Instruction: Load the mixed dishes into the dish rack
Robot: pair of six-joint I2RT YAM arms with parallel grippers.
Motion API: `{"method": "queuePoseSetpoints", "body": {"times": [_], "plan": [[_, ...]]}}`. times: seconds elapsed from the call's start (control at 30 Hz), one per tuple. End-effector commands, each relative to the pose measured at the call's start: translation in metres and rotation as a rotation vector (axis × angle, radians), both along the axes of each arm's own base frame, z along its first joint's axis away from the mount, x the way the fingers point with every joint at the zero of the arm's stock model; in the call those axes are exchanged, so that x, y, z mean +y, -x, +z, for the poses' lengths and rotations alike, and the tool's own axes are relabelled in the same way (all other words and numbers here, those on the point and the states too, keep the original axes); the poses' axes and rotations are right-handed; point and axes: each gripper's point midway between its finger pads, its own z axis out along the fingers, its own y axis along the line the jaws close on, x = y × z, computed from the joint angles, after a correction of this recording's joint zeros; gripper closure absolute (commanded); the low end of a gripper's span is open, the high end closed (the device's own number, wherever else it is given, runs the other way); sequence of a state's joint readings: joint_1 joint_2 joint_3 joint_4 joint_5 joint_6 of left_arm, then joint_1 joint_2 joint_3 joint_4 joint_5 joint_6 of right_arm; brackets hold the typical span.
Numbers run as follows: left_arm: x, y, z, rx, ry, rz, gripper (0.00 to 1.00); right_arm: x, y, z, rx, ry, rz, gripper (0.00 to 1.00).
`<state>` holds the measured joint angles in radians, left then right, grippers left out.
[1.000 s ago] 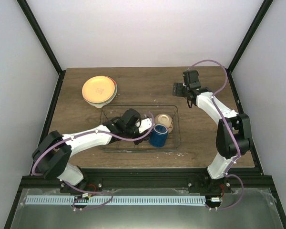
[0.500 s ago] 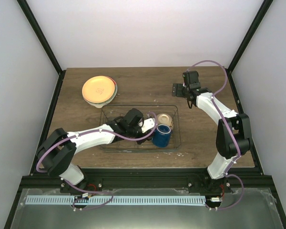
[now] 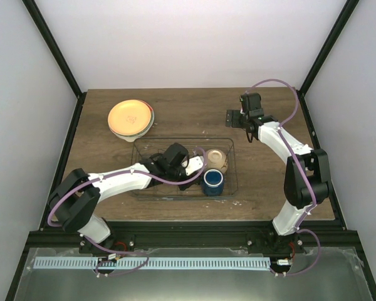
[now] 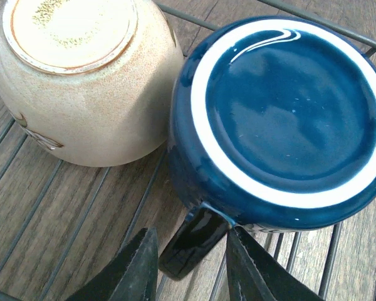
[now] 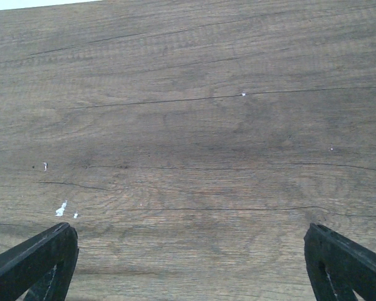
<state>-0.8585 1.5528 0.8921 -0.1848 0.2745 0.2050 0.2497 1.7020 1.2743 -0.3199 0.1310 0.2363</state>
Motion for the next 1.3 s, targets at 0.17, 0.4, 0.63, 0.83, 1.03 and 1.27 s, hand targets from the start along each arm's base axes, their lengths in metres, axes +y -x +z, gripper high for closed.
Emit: {"method": "queuePoseSetpoints", "body": {"times": [0.17, 0.4, 0.63, 0.83, 1.03, 1.27], "plan": [[0.000, 0.005, 0.015, -0.009, 0.019, -0.016, 0.67, -0.004, 0.000, 0.012, -0.034, 0.006, 0.007, 0.00], [0.024, 0.012, 0.048, -0.053, 0.012, 0.036, 0.64, -0.004, 0.003, 0.016, -0.039, 0.013, 0.022, 0.00], [0.054, -0.001, 0.082, -0.114, 0.015, 0.231, 0.61, 0.000, 0.002, 0.021, -0.035, 0.006, 0.040, 0.02], [0.086, -0.055, 0.105, -0.095, -0.031, 0.521, 0.60, 0.003, -0.003, 0.022, -0.025, 0.000, 0.044, 0.03], [0.148, -0.124, 0.145, -0.082, 0.000, 0.806, 0.56, 0.002, -0.002, 0.020, -0.015, 0.011, 0.049, 0.03], [0.238, -0.195, 0.127, -0.010, -0.140, 1.054, 0.56, 0.007, 0.001, 0.016, 0.010, -0.005, 0.071, 0.02]]}}
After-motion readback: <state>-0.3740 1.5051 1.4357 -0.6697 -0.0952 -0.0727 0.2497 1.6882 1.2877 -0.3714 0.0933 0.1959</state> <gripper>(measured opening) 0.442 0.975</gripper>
